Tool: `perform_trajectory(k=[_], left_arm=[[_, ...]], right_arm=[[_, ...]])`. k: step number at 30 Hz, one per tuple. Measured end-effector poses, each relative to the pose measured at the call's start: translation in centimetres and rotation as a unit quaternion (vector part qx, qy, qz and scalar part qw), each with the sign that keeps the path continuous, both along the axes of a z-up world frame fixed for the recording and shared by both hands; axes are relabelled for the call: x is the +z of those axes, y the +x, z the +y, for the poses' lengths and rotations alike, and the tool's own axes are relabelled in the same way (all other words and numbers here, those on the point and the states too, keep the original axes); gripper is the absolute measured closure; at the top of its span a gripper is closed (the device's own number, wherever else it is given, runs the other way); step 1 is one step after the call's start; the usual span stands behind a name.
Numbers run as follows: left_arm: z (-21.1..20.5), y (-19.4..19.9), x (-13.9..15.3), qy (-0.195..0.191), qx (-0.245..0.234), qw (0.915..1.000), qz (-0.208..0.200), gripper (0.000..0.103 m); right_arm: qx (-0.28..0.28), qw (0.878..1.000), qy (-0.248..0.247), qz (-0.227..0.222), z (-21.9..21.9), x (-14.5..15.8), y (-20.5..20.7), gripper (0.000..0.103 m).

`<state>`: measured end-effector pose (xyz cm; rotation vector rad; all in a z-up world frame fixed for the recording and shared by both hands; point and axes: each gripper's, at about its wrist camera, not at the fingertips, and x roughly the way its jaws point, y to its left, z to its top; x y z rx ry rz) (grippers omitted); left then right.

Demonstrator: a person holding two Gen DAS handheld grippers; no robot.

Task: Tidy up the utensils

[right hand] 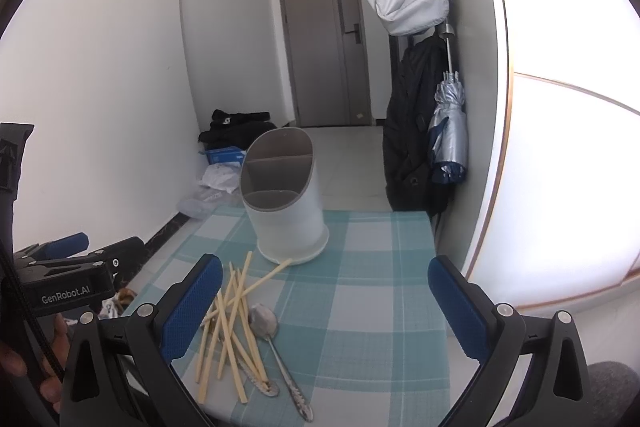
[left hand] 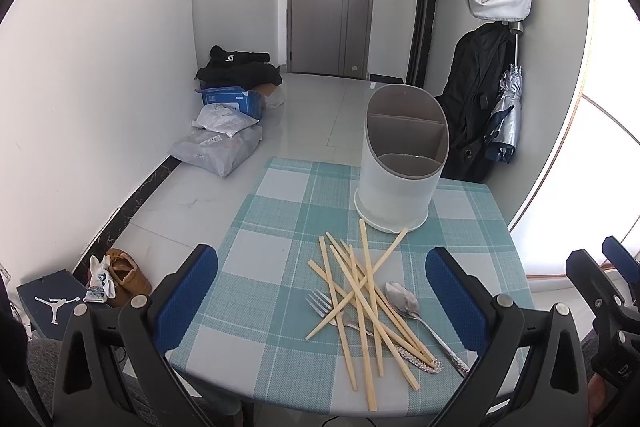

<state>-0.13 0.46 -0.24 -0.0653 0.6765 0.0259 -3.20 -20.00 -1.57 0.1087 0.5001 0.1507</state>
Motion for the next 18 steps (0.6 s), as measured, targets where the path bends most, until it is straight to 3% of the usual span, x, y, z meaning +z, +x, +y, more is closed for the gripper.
perform_trajectory(k=[14,18], left_arm=[[0.2,0.3,-0.3,-0.012,-0.001,0.9999,0.011,0.001],[1.0,0.9,-0.6,-0.027,0.002,0.9994,0.024,0.001]], right_arm=[[0.004,1.0,0.01,0.008,0.2,-0.3,0.5,0.0],[0.012,0.999,0.028,0.028,0.4,-0.8,1.2,0.0]])
